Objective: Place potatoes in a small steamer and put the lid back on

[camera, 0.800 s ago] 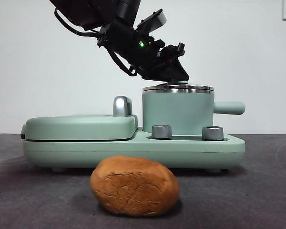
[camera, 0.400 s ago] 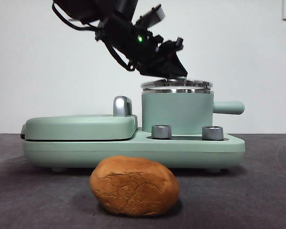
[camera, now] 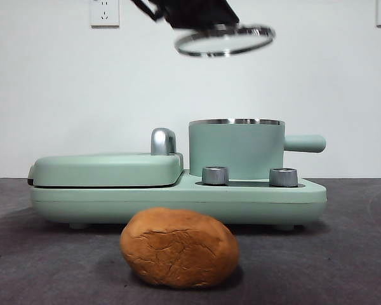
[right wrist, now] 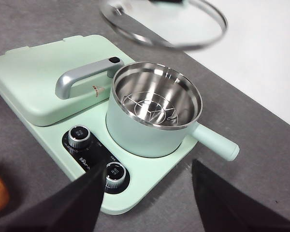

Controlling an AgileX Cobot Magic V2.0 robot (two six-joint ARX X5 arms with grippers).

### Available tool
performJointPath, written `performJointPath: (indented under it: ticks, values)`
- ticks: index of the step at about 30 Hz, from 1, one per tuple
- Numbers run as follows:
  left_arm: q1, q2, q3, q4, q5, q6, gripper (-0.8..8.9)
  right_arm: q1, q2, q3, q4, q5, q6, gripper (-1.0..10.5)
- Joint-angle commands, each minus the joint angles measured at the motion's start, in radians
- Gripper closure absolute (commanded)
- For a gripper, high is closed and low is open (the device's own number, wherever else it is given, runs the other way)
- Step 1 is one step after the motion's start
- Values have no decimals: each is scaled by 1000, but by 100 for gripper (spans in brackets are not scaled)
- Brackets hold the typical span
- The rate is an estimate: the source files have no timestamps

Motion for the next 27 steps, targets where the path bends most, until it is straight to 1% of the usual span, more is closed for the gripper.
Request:
performJointPath:
  ticks: [1,3,7,9,12,14,17,21,23,27]
  values:
    - [-4,-61,27,-85,-42,-9,798,5,3,17,10,-2,18,668]
    - [-3,-113,26,-176,-75,8,798,6,3,17,11,-3,18,668]
    - [-3,-203,24,-296,-91,22,796,23,3,17,11,-3,18,668]
    - [-2,-254,16,-365,-123,26,796,39,3,17,11,-3,18,668]
    - [-2,-334,-25,-424,-148,30,795,68,3,17,11,-3,18,668]
    - [-2,-397,-82,-426,-162,29,795,90,3,17,11,-3,18,667]
    - [11,-508,-194,-428,-204,7,796,134,4,17,10,-2,19,665]
    - [32,-682,-361,-430,-229,-52,796,202,15,17,9,2,51,591]
    - [41,-766,-431,-445,-236,-82,797,237,32,17,9,1,64,587]
    - [59,-916,-528,-511,-265,-121,798,328,102,17,9,2,63,587]
